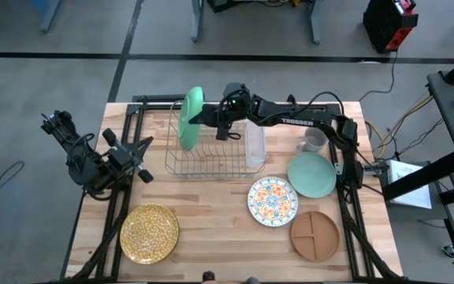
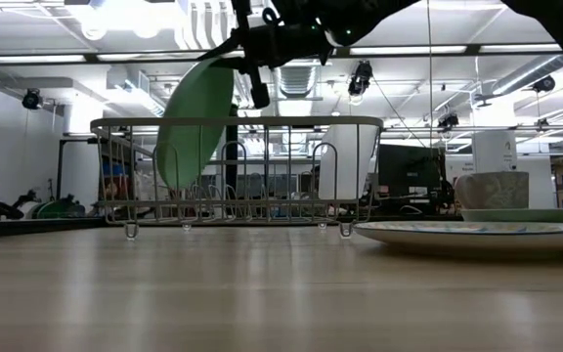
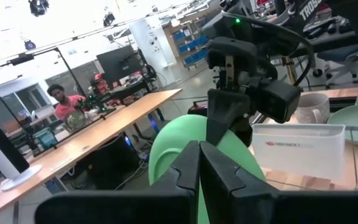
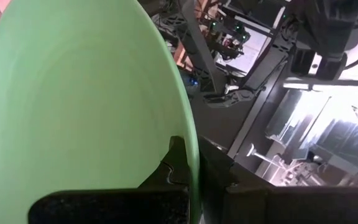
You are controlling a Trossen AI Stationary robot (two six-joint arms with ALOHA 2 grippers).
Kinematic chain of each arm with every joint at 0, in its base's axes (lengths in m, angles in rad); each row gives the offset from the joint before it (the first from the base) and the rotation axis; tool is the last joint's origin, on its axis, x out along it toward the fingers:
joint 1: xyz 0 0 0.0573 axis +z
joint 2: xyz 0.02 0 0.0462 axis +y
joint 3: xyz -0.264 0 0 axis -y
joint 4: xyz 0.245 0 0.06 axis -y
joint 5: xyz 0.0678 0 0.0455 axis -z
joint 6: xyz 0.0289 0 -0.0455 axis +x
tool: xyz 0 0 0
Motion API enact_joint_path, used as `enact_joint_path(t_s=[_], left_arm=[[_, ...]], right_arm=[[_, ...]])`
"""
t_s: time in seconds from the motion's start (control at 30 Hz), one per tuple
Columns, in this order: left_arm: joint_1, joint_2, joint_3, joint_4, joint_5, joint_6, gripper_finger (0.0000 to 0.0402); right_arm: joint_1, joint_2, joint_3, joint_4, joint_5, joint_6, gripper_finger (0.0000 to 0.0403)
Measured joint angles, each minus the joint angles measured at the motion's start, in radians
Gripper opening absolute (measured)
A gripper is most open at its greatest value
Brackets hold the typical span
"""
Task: Sort dishes
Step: Put the green plate in the dish rack
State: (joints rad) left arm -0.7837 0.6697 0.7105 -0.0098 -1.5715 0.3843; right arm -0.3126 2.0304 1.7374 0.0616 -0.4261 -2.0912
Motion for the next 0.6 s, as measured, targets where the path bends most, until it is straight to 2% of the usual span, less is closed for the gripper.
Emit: enact_joint_path(t_s=[0.33,0.6], left_arm=[[0.0,0.0,0.0,0.0,0.0,0.0,0.0],[0.0,0.002,0.0,0.0,0.0,-0.004,0.0]], right_arm=[[0.002,0.0,0.0,0.009,0.008,0.081,0.0],[0.003,0.001,0.0,0.123,0.008,0.155,0.0]])
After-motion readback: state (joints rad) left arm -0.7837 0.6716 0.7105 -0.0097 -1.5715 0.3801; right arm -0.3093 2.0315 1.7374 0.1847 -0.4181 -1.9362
